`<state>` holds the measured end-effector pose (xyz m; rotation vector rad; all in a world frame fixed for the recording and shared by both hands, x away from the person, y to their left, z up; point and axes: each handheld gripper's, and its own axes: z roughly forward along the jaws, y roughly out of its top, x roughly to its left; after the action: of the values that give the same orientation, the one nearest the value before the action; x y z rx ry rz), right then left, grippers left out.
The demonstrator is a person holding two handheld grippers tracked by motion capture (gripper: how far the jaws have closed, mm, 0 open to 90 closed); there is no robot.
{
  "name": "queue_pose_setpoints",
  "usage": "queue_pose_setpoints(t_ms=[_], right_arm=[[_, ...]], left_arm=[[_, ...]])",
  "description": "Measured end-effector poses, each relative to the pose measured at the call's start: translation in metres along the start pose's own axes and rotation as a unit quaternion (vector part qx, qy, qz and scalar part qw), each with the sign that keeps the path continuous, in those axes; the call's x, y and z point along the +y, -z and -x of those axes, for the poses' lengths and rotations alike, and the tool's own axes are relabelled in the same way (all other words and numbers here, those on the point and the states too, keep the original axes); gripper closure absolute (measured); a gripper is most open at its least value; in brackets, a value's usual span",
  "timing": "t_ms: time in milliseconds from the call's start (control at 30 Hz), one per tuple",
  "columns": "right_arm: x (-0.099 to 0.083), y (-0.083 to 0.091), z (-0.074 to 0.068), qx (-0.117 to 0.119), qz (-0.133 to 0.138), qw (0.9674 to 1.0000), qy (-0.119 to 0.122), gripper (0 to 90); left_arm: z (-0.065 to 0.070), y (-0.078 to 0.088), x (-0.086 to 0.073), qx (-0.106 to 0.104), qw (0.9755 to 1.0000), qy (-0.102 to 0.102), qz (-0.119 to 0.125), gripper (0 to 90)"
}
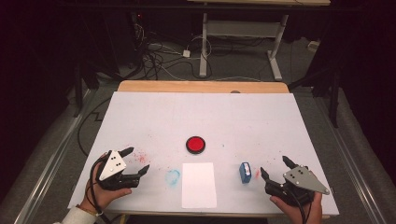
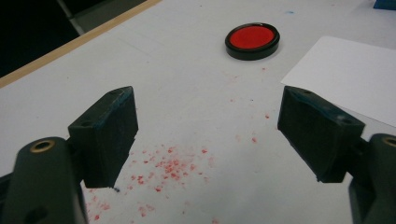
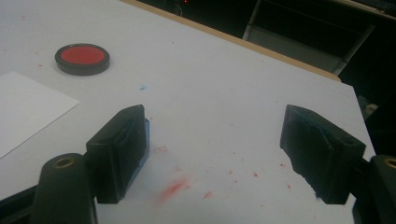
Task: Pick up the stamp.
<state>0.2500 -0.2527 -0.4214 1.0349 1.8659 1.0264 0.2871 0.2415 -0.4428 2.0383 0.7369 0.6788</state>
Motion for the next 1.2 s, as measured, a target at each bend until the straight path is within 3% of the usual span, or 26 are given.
queue_pose_setpoints(t_ms=[133,433,533,700,900,967,1200], right_arm=[[0.0,-0.001,-0.001,0.006,-0.004,1.0,-0.001,24.0],[0.006,-0.002,-0.008,0.01,-0.003,0.9999,0.004,25.1],[0.007,-0.001,-0.012,0.016,-0.006,0.9999,0.002,25.3],[0.014,-0.002,-0.022,0.027,-0.009,0.9996,0.001,28.3],[0.02,-0.009,-0.04,0.036,-0.038,0.9986,-0.012,36.1],[0.021,-0.014,-0.047,0.028,-0.055,0.998,-0.011,38.9],[0.009,-0.038,-0.062,0.027,-0.096,0.9949,-0.019,45.4]], left_arm=[[0.002,-0.004,-0.001,-0.005,0.9999,0.002,-0.015,19.6],[0.0,-0.005,-0.003,-0.003,0.9997,-0.003,-0.023,19.6],[0.001,-0.006,-0.003,-0.007,0.9996,0.008,-0.024,19.6],[0.001,-0.009,-0.002,-0.009,0.9996,-0.002,-0.026,19.6],[0.001,-0.009,-0.002,-0.008,0.9995,-0.001,-0.029,19.6],[0.001,-0.01,-0.002,-0.01,0.9995,-0.001,-0.031,19.6],[0.003,-0.01,-0.002,-0.018,0.9992,0.0,-0.036,20.1]])
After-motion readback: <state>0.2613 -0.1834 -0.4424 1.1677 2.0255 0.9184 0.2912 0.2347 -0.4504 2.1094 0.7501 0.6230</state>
